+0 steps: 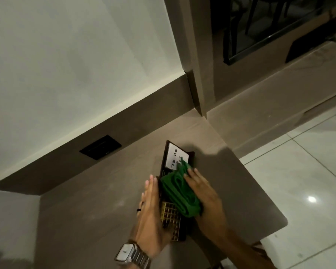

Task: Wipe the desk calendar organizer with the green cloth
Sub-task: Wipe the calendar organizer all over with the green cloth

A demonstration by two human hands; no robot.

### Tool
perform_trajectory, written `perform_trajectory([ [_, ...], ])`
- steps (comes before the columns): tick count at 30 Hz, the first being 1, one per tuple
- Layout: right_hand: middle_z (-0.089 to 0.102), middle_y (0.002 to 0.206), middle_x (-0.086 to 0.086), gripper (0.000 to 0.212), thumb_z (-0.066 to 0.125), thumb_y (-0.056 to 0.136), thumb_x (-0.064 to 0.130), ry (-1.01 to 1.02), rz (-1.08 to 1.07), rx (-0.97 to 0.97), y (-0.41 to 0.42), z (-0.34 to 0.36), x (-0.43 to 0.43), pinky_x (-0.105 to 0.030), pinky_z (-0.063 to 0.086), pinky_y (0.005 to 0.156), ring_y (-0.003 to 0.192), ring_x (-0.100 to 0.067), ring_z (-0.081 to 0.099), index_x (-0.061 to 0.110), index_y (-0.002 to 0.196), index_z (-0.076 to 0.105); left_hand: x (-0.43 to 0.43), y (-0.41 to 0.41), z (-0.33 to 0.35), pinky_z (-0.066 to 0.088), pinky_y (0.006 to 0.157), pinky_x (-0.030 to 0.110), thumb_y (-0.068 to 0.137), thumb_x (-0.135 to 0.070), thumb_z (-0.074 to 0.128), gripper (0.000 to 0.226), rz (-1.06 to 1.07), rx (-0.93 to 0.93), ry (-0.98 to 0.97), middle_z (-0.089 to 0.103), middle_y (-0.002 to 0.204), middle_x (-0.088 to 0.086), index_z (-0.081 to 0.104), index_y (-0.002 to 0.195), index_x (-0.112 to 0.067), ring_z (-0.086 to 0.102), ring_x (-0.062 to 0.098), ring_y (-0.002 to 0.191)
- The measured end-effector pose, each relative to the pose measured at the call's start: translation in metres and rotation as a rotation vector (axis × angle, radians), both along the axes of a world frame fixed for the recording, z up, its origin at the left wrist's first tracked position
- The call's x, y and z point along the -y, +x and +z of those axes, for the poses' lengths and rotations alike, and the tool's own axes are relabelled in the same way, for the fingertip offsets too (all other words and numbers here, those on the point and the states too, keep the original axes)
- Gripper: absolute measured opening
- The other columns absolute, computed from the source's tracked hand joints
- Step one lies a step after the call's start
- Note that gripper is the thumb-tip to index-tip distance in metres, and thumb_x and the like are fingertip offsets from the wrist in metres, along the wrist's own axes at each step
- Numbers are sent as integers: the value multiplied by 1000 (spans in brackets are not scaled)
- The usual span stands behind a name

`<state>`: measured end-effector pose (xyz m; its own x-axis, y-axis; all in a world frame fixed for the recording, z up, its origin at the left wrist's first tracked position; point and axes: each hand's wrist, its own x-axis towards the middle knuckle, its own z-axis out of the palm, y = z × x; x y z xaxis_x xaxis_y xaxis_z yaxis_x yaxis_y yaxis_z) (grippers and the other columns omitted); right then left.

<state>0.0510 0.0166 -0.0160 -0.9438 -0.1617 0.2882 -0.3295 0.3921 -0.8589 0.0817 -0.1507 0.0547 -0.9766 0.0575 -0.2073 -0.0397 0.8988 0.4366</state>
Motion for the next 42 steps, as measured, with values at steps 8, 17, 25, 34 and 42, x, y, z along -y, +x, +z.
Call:
perform_trajectory([
  [8,33,153,-3,72,75,79,21,323,113,-52,-3,0,11,-55,44,98,143,-29,21,20,144,41,-2,1,-2,26,119,55,65,-3,83,126,-25,-44,136,0,162,8,-11,148,-12,2,28,150],
  [17,30,155,-1,67,69,85,17,248,272,-139,-13,11,7,-50,37,107,146,-26,13,17,144,40,-1,-1,-3,22,121,44,64,-11,86,135,-24,-49,143,-3,163,0,-19,147,-32,3,21,151],
  [25,27,155,3,79,75,79,21,250,381,-167,2,7,13,-51,38,105,146,-27,14,23,146,32,-5,-1,-4,24,116,17,67,-18,82,116,93,29,208,15,161,14,2,151,-13,19,33,148],
  [34,29,154,2,75,76,79,19,291,407,-52,17,-8,-6,-55,42,101,145,-26,12,20,144,38,-2,-2,0,32,113,61,62,-4,86,130,-20,7,159,9,161,14,-9,149,-13,13,36,148],
  [42,30,154,3,69,68,81,5,297,142,16,-15,-5,-9,-52,39,105,145,-21,12,21,143,42,2,-1,-4,30,115,57,66,-2,80,129,-14,4,137,4,162,9,-16,150,-19,6,29,149],
])
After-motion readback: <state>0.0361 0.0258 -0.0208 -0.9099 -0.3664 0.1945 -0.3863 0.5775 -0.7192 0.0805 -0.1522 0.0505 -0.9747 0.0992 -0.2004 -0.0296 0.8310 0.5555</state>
